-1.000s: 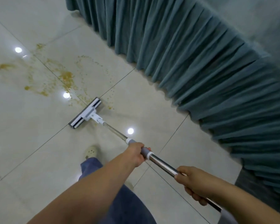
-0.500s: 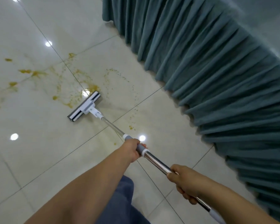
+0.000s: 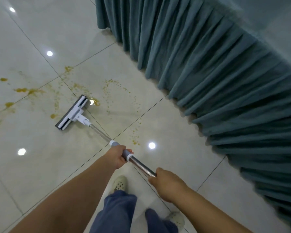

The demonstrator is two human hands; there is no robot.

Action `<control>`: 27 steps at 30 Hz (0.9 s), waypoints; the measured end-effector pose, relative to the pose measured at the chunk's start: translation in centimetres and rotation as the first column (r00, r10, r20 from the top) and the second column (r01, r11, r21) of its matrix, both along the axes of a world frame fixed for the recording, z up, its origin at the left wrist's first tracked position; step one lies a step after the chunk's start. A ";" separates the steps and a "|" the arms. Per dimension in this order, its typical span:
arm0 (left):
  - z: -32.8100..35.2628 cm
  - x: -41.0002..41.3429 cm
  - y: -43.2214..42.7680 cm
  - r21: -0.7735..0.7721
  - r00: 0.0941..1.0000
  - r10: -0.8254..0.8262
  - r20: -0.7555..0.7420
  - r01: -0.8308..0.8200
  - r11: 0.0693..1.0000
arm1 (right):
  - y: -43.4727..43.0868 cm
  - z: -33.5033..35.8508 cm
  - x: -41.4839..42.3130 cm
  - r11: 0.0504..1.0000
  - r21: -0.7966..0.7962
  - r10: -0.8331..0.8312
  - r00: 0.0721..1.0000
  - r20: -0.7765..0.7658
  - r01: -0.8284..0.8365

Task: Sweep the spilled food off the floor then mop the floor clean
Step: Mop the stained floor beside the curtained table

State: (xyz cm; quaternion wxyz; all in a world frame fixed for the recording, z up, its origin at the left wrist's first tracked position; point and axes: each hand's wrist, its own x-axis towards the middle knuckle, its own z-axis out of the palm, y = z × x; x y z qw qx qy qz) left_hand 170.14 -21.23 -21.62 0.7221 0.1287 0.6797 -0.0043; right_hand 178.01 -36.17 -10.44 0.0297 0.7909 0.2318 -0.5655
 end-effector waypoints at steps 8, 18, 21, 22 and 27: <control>0.0 3.3 -10.5 0.046 0.991 0.107 0.081 -0.111 0.993 | -10.4 -0.4 4.4 0.993 0.044 0.108 0.994 -0.001 -0.108; 2.4 15.2 -34.2 -0.141 0.973 0.163 0.160 -0.141 0.980 | -31.7 5.6 17.1 0.936 -0.188 0.330 0.925 0.186 -0.296; 3.6 18.2 -37.6 -0.158 0.965 0.212 0.154 -0.187 0.970 | -34.4 7.4 19.3 0.895 -0.250 0.440 0.817 0.372 -0.369; 3.8 18.7 -38.0 -0.149 0.963 0.221 0.153 -0.199 0.969 | -34.8 7.8 19.2 0.879 -0.228 0.477 0.760 0.441 -0.419; 3.3 18.7 -37.2 -0.130 0.956 0.251 0.154 -0.233 0.964 | -36.1 6.8 18.2 0.804 -0.049 0.483 0.603 0.635 -0.593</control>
